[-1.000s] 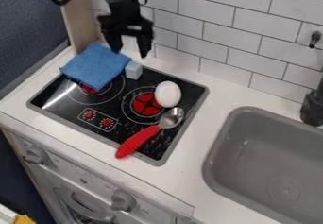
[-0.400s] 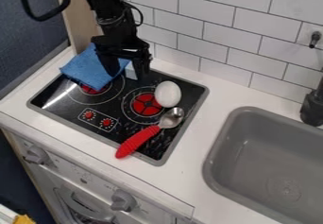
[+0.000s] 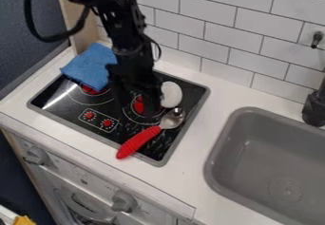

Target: Take the red spoon and placed it on the stove

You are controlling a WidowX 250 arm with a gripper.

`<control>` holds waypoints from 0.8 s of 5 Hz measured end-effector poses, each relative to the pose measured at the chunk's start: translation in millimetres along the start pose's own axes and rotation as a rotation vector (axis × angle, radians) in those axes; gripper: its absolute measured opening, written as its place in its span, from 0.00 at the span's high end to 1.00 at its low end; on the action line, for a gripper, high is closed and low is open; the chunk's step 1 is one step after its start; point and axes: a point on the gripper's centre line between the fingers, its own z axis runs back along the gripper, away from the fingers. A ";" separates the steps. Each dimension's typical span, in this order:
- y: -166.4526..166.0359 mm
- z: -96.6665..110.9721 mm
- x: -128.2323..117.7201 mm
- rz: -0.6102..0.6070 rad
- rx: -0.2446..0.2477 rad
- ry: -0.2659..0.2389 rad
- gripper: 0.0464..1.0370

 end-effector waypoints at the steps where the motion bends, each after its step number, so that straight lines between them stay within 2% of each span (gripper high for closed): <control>1: -18.3 -16.2 -17.8 -0.097 0.024 0.054 0.04; 2: -25.9 -25.1 -33.3 -0.137 0.107 0.106 0.04; 3: -21.4 -28.5 -33.8 -0.129 0.195 0.104 0.04; 4: -19.2 -40.9 -35.9 -0.132 0.199 0.137 0.04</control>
